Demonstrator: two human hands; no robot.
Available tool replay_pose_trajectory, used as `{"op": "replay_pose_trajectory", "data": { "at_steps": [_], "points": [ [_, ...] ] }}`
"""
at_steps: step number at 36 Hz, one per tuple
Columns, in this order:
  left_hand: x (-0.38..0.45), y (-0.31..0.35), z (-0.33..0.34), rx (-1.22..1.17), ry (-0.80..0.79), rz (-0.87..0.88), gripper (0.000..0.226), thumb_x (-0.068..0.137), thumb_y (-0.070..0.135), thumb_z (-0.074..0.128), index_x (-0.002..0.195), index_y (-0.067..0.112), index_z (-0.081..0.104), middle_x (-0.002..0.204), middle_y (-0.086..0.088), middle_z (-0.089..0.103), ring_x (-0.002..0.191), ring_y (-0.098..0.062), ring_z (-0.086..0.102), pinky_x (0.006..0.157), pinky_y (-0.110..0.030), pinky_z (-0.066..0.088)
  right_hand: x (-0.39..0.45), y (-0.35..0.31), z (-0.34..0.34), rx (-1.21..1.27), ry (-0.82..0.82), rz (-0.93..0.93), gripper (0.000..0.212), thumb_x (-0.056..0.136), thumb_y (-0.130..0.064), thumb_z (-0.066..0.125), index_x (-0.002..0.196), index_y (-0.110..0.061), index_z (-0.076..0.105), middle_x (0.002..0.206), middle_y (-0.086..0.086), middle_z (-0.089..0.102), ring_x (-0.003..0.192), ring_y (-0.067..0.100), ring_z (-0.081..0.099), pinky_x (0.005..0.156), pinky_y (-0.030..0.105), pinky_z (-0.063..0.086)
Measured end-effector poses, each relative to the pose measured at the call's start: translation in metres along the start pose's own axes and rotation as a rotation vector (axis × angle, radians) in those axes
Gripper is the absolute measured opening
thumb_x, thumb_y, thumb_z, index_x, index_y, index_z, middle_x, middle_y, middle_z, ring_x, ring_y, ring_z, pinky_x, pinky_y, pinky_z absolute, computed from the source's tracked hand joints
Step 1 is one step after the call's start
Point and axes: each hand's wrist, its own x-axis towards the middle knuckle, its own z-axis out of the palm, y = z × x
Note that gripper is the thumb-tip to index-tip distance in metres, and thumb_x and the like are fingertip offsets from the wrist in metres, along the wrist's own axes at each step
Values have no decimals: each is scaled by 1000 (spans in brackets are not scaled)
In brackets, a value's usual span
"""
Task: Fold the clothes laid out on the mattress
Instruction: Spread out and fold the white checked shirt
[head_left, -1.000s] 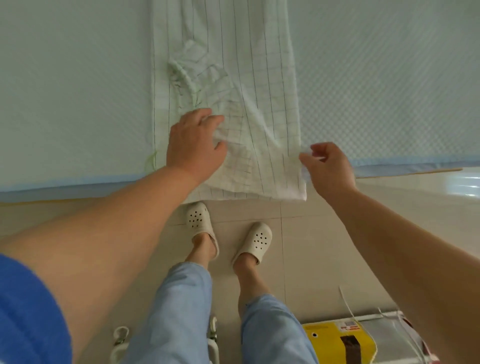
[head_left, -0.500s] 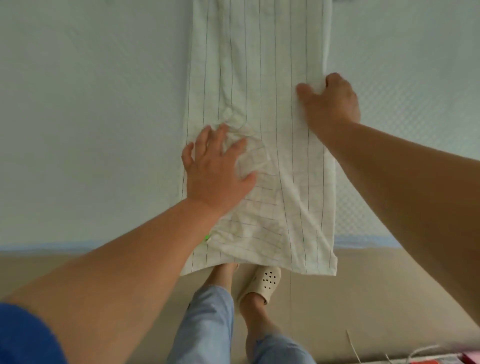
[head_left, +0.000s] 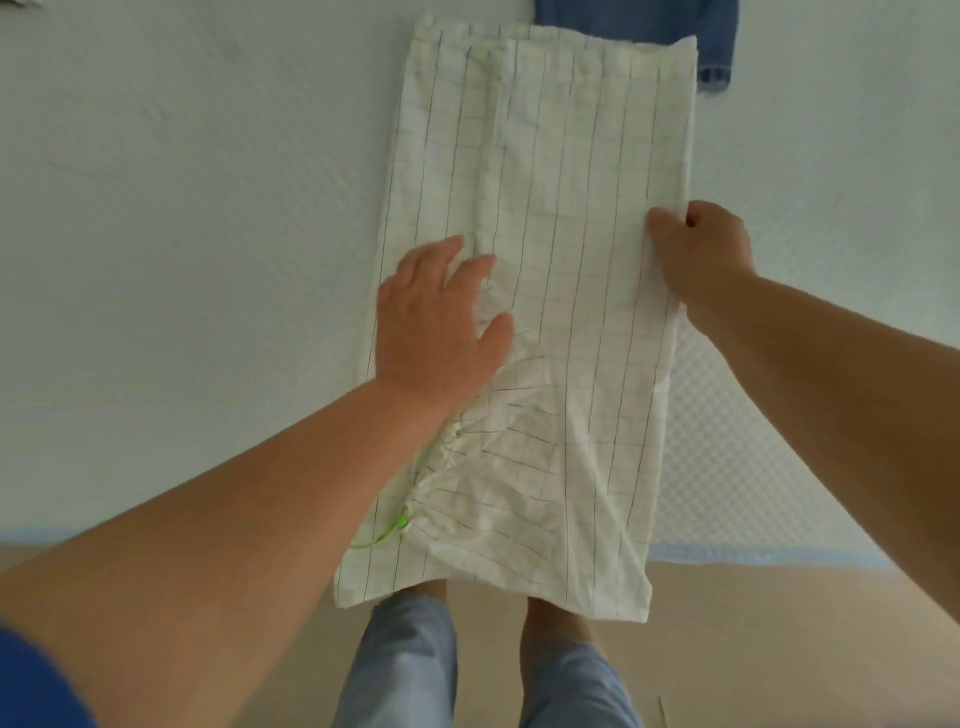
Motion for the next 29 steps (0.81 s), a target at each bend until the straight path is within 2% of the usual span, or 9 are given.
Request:
{"op": "replay_pose_trajectory", "data": {
  "at_steps": [5, 8, 10, 12, 17, 20, 23, 26, 29],
  "points": [
    [36, 23, 28, 235, -225, 177, 73, 88, 62, 28, 149, 31, 4, 158, -3, -11, 143, -24, -15, 110, -41, -11, 20, -1, 0, 1, 42, -65, 18, 94, -34, 42, 98, -19, 51, 76, -9, 50, 64, 7, 47, 52, 23, 36],
    [45, 24, 45, 374, -346, 176, 79, 84, 73, 18, 147, 34, -9, 155, -2, -23, 140, -26, -26, 109, -47, -17, 19, 3, 1, -17, 67, -68, 33, 92, -37, 48, 119, -18, 45, 105, -4, 54, 89, 13, 54, 69, 26, 43],
    [44, 23, 48, 429, -357, 174, 82, 81, 75, 13, 147, 33, -13, 154, -3, -25, 139, -28, -27, 108, -50, -18, 5, 9, 3, -87, 136, -176, 54, 90, -37, 53, 137, -17, 33, 131, 0, 41, 116, 15, 44, 95, 29, 40],
    [42, 26, 45, 457, -332, 182, 82, 81, 75, 13, 148, 32, -9, 156, -5, -20, 141, -29, -24, 107, -54, -17, -21, 22, 6, -217, 188, -362, 66, 89, -37, 53, 144, -15, 24, 144, 5, 27, 132, 19, 28, 111, 34, 24],
    [13, 46, 39, 376, -201, 383, 73, 86, 60, 21, 148, 22, 20, 158, -8, 7, 145, -23, -6, 110, -53, -14, -103, 96, 22, -540, -116, -572, 63, 97, -41, 31, 150, -18, 8, 158, 7, 1, 143, 18, -13, 115, 38, -9],
    [-12, 44, 51, 377, -412, 459, 75, 86, 62, 19, 150, 26, 3, 158, -7, -9, 143, -21, -16, 113, -46, -13, -141, 145, 25, -673, -241, -534, 60, 97, -45, 18, 145, -26, -11, 154, 0, -17, 140, 15, -26, 113, 38, -19],
    [-12, 31, 62, 455, -484, 426, 85, 85, 68, 27, 145, 31, -20, 154, -4, -25, 140, -22, -26, 113, -45, -15, -170, 177, 21, -648, -280, -487, 57, 96, -42, 19, 147, -23, 4, 154, 0, -4, 144, 20, -9, 115, 41, -10],
    [-12, 33, 69, 467, -474, 438, 95, 80, 73, 36, 145, 30, -18, 154, -5, -25, 140, -25, -25, 113, -47, -14, -204, 204, 17, -591, -286, -456, 56, 95, -35, 29, 146, -17, 17, 153, 5, 7, 143, 27, 5, 116, 44, 1],
    [-16, 41, 66, 482, -460, 418, 98, 78, 70, 45, 147, 29, -11, 156, -7, -20, 142, -26, -22, 110, -49, -15, -236, 222, 13, -484, -245, -409, 55, 90, -21, 56, 140, -5, 38, 149, 12, 27, 138, 33, 22, 111, 49, 22]
  ]
}}
